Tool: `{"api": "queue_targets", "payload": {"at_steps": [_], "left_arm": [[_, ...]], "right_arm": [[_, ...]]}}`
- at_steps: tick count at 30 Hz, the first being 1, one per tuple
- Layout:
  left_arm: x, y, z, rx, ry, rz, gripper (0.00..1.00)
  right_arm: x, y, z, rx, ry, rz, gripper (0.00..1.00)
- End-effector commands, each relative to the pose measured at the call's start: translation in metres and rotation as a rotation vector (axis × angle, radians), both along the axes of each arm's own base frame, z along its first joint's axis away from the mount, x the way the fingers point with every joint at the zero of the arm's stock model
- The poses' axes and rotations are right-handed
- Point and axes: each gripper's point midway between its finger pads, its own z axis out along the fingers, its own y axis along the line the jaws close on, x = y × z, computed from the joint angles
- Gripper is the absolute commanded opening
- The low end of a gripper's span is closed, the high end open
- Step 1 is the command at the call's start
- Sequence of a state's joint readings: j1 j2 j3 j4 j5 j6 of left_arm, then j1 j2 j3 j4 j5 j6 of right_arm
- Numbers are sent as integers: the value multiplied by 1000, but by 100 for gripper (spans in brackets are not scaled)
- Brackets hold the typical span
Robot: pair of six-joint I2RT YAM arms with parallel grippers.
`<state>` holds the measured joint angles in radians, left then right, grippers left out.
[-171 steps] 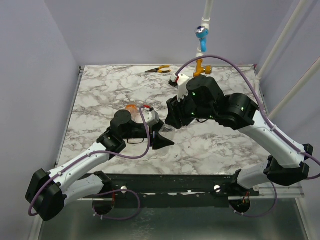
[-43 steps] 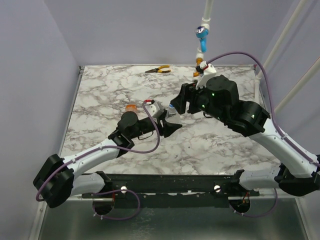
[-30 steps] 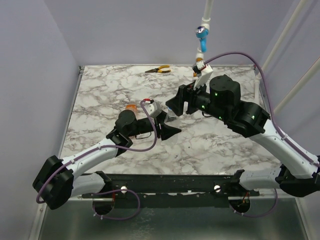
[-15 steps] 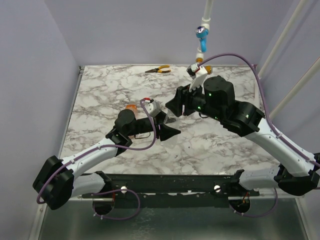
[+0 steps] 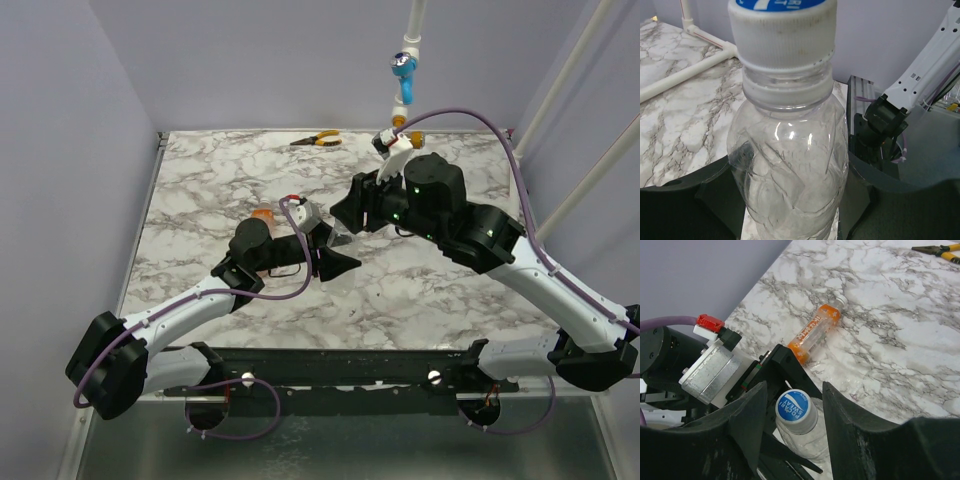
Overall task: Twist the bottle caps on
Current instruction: Screw the bottle cap onto the plastic bottle.
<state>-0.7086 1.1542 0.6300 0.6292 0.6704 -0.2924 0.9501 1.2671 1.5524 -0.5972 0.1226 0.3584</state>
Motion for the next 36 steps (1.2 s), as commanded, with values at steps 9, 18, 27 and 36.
{"api": "queue_targets", "payload": {"at_steps": [9,18,27,36], "left_arm": [[-1,-1,21,-37,-37,-23,29],[3,0,18,-36,-25,-16,29],[8,2,17,-40,-11,-5,29],[13,5,16,-45,-3,4,29]], "right_arm": [[4,11,-8,16,22,-3,62],[3,14,-11,20,37,8,62],[1,12,-11,25,42,6,57],[-1,11,-10,30,47,7,54]]}}
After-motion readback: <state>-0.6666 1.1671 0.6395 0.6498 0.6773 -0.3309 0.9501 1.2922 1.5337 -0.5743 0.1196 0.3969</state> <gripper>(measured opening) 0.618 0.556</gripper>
